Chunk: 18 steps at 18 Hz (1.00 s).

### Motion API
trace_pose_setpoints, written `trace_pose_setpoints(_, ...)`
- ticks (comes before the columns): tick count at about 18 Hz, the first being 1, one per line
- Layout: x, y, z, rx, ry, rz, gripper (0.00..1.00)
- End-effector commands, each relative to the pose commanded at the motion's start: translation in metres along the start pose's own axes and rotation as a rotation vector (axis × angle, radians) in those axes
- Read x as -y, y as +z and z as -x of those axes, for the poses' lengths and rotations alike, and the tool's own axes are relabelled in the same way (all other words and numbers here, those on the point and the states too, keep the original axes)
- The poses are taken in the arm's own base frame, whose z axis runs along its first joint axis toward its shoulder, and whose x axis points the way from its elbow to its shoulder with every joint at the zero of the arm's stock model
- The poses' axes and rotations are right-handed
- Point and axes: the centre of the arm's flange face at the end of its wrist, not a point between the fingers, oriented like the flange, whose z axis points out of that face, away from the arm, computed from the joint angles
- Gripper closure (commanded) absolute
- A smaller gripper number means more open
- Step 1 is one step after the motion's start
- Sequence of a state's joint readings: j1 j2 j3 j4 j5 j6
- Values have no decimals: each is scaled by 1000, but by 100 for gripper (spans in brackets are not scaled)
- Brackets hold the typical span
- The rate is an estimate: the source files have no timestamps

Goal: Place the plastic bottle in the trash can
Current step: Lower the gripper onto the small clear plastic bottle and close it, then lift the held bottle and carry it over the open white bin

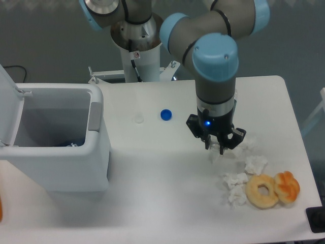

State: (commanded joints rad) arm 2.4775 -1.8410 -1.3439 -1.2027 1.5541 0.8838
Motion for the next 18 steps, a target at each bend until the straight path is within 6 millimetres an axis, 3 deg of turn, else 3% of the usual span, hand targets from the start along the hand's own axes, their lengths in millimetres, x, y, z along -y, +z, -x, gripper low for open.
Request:
trace_pose_setpoints(3, 14, -54, -22, 22, -93, -123, 99)
trace_pose_setpoints(7, 35, -98, -51, 73, -190, -268, 99)
trace_pose_setpoints(9, 44, -114, -62, 77, -279, -344, 99)
trace_pose_setpoints(15, 82, -144, -142, -12, -459, -445, 98)
trace_pose_setpoints(18, 93, -155, -168, -42, -490, -483, 98)
